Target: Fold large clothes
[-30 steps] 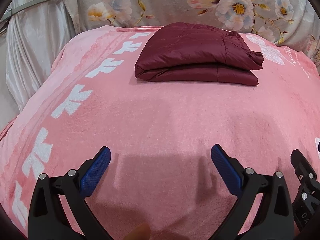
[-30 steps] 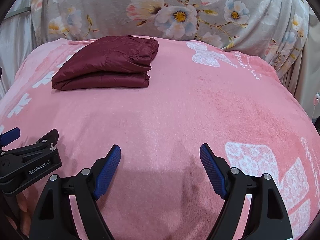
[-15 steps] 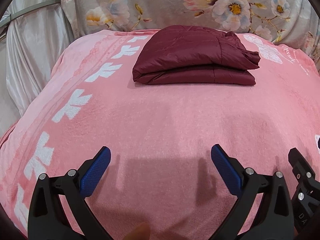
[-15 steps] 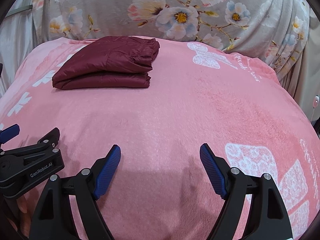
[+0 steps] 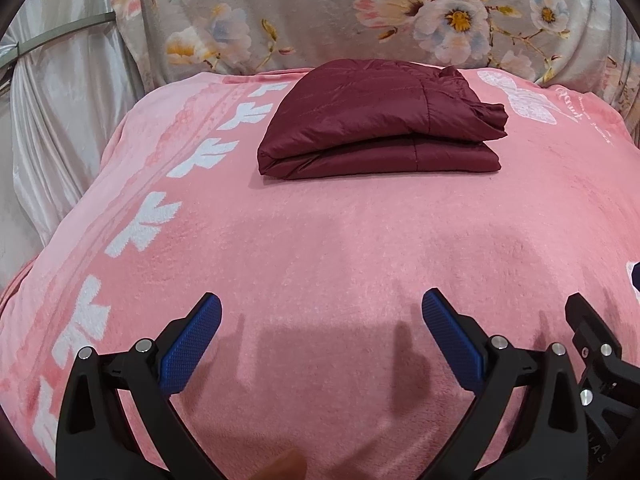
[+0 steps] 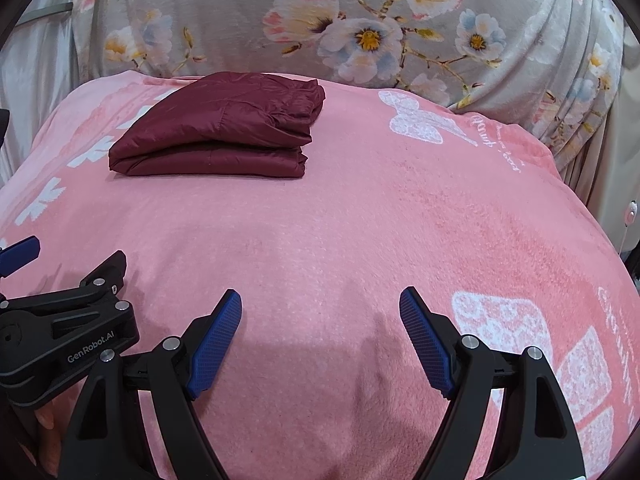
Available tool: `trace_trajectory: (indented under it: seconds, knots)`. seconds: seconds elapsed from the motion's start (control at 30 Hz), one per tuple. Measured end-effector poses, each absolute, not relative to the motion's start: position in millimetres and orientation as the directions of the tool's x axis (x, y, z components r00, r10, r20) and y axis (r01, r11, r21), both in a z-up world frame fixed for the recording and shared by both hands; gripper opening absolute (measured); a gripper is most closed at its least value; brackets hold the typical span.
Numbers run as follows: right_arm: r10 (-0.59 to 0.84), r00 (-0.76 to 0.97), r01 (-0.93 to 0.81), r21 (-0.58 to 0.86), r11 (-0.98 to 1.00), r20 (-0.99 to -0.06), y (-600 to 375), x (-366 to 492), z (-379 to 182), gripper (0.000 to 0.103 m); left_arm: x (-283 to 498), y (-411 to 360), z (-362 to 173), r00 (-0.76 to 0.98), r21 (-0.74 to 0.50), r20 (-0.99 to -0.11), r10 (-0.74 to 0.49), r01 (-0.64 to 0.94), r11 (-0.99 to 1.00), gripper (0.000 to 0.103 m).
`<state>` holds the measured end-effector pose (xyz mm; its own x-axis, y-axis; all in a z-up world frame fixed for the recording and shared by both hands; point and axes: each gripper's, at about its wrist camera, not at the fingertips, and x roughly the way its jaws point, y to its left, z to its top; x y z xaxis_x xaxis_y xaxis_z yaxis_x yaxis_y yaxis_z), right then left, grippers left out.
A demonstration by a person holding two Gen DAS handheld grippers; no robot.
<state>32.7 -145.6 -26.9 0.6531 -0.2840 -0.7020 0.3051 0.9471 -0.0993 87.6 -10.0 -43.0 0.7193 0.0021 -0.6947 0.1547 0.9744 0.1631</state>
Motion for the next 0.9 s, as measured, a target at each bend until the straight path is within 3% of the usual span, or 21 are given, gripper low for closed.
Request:
trace_trajectory:
  seconds: [0.9]
  knots:
    - [-0.286,0.655,0.302,-0.105,0.948,-0.699,-144.0,32.9,-26.7,0.079,85.5,-10.5,-41.5,0.728,0.162,-0.686,-0.004,0.158,0.974,0.098]
